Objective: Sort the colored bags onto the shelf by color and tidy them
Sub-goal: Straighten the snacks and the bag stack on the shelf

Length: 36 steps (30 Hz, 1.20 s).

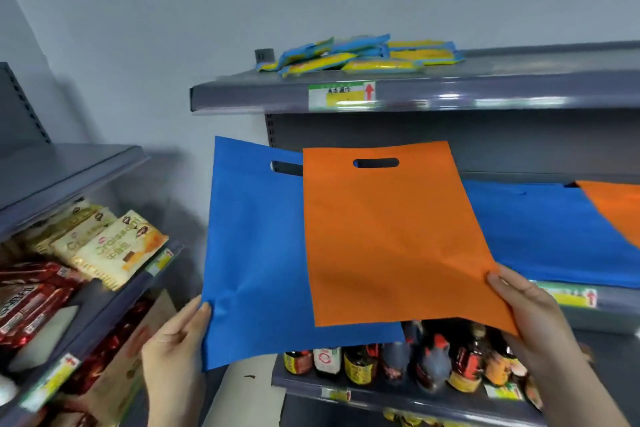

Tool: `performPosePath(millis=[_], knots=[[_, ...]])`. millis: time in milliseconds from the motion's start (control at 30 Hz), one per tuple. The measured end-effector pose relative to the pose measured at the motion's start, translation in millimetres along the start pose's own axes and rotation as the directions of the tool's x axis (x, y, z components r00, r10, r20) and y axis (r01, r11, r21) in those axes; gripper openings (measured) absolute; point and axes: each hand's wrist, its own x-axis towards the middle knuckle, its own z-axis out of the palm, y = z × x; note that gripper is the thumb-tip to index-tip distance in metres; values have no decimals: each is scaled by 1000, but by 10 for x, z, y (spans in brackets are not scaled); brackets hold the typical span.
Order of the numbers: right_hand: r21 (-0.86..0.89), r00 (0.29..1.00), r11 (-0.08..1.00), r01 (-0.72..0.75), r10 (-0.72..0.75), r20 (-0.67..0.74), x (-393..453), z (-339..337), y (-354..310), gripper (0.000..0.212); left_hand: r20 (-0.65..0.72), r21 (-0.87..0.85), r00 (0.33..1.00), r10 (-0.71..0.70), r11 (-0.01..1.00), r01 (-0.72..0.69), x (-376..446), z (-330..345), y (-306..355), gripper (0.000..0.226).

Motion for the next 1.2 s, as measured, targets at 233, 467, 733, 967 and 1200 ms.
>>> performPosePath(millis=[233, 467, 733, 967, 1200], knots=[[54, 970, 995, 82, -67, -235, -176, -1065, -245, 20, 195, 49, 980, -35, 998, 26, -351, 910, -298, 24], [4, 909, 989, 149, -135, -395, -267, -1757, -602, 42, 364, 46, 924, -119, 993, 109, -539, 1892, -433, 17], [-7, 870, 963, 269, -246, -428, -95, -2398, -825, 32, 450, 7, 887, -100, 994, 109, -609, 2996, -632, 32], [-36, 817, 955, 294, -270, -509, 208, -3047, -1053, 57, 457, 38, 875, -160, 986, 160, -738, 3652, -813, 34], [-37, 846, 962, 270, -255, -468, 723, -3608, -1248, 21, 414, 128, 897, -156, 985, 112, -1031, 4134, -940, 30]])
